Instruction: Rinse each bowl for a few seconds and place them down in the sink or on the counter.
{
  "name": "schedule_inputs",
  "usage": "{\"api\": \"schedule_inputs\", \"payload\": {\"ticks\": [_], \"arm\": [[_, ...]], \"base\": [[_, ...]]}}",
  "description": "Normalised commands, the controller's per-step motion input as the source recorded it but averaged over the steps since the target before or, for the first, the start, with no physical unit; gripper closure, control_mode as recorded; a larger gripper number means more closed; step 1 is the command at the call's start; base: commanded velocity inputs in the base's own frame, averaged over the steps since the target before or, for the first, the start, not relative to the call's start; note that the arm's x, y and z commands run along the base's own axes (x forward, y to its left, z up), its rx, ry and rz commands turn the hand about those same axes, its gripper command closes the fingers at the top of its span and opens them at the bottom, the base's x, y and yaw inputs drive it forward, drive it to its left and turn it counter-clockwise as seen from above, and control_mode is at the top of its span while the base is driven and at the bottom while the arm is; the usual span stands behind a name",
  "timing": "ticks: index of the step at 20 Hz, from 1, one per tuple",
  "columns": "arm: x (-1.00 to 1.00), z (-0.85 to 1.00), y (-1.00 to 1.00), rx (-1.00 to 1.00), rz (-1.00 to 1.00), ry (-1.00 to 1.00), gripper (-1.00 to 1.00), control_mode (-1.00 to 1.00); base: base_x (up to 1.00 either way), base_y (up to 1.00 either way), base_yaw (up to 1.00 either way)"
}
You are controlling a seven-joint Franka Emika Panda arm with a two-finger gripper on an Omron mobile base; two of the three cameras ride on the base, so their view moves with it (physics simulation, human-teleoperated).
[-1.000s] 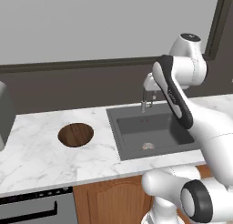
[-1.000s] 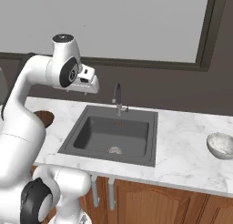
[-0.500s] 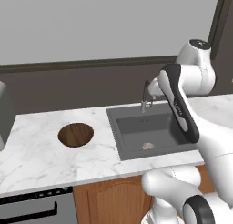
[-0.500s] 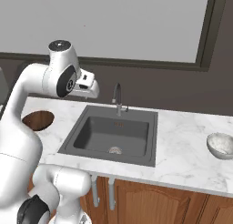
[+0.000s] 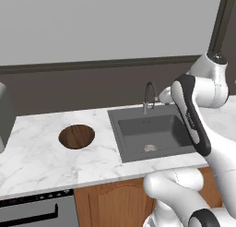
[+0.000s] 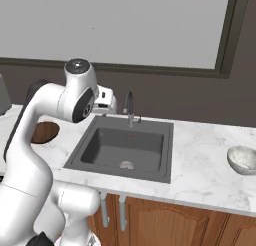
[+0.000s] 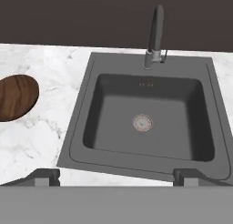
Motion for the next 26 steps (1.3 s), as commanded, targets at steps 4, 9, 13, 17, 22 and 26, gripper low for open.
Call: {"api": "schedule_inputs", "payload": {"ticks": [4,9,13,17,22,26], "arm": [[0.00,-0.01,-0.33,0.00,0.08,0.00,-1.00,-1.00],[0.00,-0.11,-0.33,0.00,0.11,-0.10,-1.00,-1.00],[0.00,-0.17,-0.30,0.00,0.13,-0.12,-1.00,-1.00],[0.00,-0.17,-0.25,0.00,0.11,-0.12,-1.00,-1.00],[0.06,-0.14,-0.20,0.02,0.10,-0.09,-1.00,-1.00],[0.23,-0.19,-0.11,0.04,0.10,-0.06,-1.00,-1.00]], "base": [[0.00,0.00,0.00],[0.00,0.00,0.00],[0.00,0.00,0.00],[0.00,0.00,0.00],[0.00,0.00,0.00],[0.00,0.00,0.00]]}}
